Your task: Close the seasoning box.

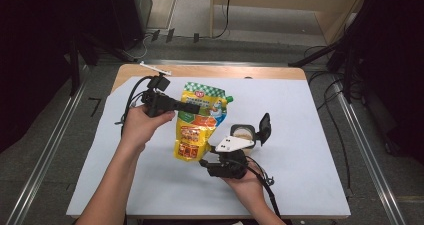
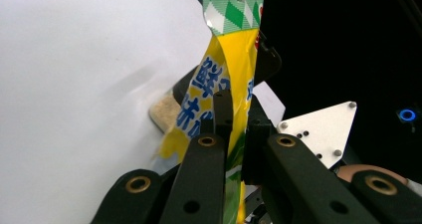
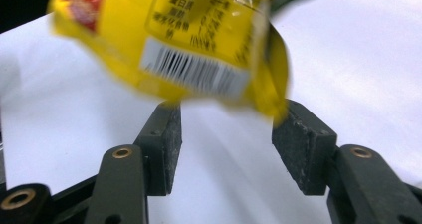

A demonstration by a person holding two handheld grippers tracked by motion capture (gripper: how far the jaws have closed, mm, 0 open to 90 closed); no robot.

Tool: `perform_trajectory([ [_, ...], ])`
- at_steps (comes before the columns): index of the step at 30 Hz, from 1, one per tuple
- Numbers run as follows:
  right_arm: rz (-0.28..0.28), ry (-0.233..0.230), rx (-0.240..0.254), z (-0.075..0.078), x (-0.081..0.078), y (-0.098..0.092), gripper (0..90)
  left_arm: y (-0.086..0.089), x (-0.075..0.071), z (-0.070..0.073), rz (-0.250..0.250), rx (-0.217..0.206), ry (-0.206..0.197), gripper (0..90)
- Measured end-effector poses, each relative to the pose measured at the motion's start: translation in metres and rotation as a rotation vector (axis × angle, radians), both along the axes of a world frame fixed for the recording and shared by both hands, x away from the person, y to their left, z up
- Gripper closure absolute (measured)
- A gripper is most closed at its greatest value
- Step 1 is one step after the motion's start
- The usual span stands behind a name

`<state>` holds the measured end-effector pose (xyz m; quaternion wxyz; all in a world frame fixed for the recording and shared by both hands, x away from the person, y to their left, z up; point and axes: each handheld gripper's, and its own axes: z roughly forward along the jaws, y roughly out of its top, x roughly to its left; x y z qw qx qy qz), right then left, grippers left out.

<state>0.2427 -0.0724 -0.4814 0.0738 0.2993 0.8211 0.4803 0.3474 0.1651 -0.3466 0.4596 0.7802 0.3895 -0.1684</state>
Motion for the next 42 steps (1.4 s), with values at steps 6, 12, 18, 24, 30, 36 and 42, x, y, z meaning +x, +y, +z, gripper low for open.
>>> perform_trajectory([
  [6, -0.001, -0.006, 0.017, 0.0, 0.002, -0.003, 46.6, 0.01, 0.002, 0.001, 0.049, 0.028, -0.026, 89.2],
  [12, 0.006, -0.006, 0.007, -0.002, 0.0, 0.0, 46.3, 0.015, 0.009, -0.008, 0.075, 0.047, -0.023, 89.4],
  [18, 0.012, -0.014, 0.009, -0.001, 0.0, 0.0, 46.0, 0.023, 0.014, -0.012, 0.119, 0.064, -0.042, 89.2],
  [24, 0.011, -0.012, 0.035, 0.002, -0.002, -0.002, 46.0, 0.03, 0.021, -0.017, 0.166, 0.068, -0.053, 89.1],
  [30, 0.007, -0.014, 0.027, 0.002, -0.005, -0.004, 46.0, 0.028, 0.028, -0.022, 0.174, 0.086, -0.079, 89.2],
  [36, -0.002, -0.012, 0.024, 0.002, -0.005, -0.007, 46.0, 0.031, 0.034, -0.029, 0.181, 0.098, -0.086, 88.5],
  [42, -0.005, -0.017, 0.025, 0.002, -0.003, -0.007, 45.9, 0.034, 0.035, -0.036, 0.174, 0.096, -0.068, 87.1],
])
